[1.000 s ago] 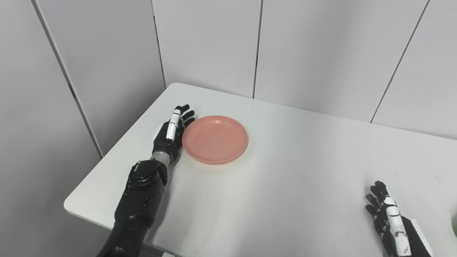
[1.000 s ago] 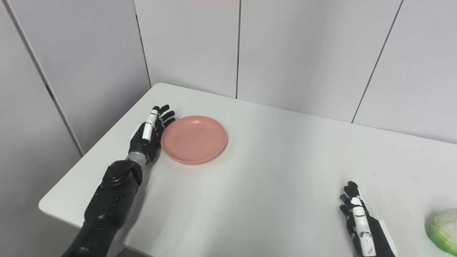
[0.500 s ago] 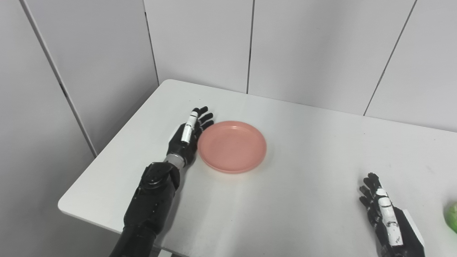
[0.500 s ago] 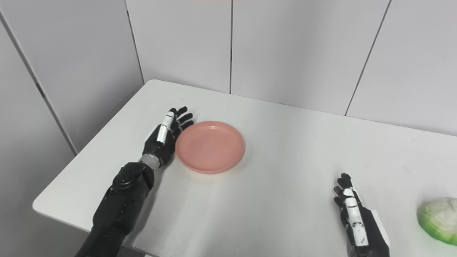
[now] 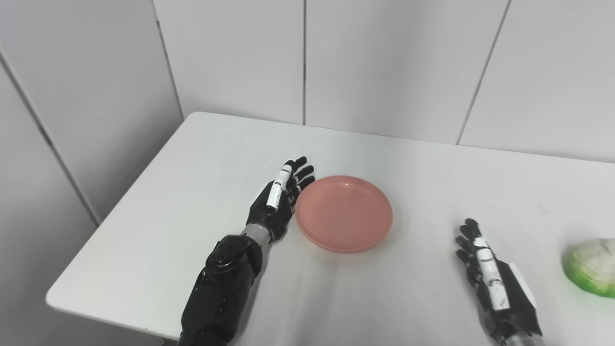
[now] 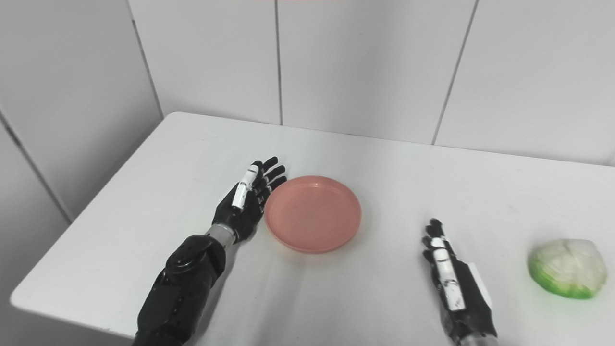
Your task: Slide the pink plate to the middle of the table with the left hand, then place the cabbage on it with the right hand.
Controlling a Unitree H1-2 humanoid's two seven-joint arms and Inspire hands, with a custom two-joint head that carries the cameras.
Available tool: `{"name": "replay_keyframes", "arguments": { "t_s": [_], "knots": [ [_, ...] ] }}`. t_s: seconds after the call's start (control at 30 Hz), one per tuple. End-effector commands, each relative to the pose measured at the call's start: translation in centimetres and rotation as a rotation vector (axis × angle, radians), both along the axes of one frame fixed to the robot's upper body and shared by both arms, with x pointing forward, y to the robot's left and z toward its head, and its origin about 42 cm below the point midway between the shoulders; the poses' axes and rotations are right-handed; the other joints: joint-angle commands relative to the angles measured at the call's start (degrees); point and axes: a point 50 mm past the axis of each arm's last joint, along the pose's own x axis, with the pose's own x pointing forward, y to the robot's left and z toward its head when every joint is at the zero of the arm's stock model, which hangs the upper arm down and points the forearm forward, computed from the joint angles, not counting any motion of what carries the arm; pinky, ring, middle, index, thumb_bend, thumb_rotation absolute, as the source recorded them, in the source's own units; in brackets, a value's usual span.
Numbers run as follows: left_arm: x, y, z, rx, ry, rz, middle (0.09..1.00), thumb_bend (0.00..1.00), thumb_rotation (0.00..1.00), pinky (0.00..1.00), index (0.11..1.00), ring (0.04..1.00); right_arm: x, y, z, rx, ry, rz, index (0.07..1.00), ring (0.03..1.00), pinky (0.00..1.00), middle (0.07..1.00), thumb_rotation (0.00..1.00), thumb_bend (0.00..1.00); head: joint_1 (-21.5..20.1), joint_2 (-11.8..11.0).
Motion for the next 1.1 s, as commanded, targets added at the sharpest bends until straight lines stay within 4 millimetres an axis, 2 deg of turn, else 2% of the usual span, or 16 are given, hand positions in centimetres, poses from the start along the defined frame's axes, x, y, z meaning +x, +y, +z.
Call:
{"name": "replay_keyframes", "arguments": {
  "t_s": [0.0,0.4,0.5,0.6,0.9,1.07],
  "knots": [
    [-0.2,-1.6,-0.7,-0.016,0.049,-0.044,0.939,0.32,1.00,0.95,0.927,0.941,0.1,0.8,0.3,0.012,-0.012,0.017,1.000,1.000,1.00,1.000,1.00,0.25,-0.96,-0.03],
    [-0.9,-3.7,-1.5,-0.066,0.027,-0.090,0.953,0.33,1.00,0.97,0.940,0.953,0.0,1.8,0.1,0.020,-0.009,-0.008,1.000,0.994,1.00,1.000,1.00,0.25,-5.99,-0.08],
    [-1.3,-4.1,-1.6,-0.076,0.021,-0.107,0.956,0.34,1.00,0.97,0.941,0.954,0.0,2.0,0.0,0.014,-0.014,-0.009,1.000,0.998,1.00,1.000,1.00,0.26,-8.38,-0.06],
    [-1.6,-4.1,-1.7,-0.063,0.007,-0.120,0.957,0.35,1.00,0.97,0.944,0.960,0.0,2.2,0.0,0.013,-0.022,-0.015,1.000,0.996,1.00,1.000,1.00,0.26,-10.38,-0.14],
    [-1.7,-3.7,-2.1,-0.060,0.007,-0.108,0.957,0.36,1.00,0.97,0.936,0.957,0.3,2.1,-0.3,0.014,-0.038,-0.052,1.000,0.993,1.00,1.000,1.00,0.27,-12.64,-0.30],
    [-1.8,-3.4,-2.7,-0.057,0.009,-0.104,0.948,0.37,1.00,0.95,0.924,0.950,0.3,2.1,-0.6,0.025,-0.043,-0.071,1.000,0.988,1.00,0.999,1.00,0.27,-16.17,-0.69]
  ]
}}
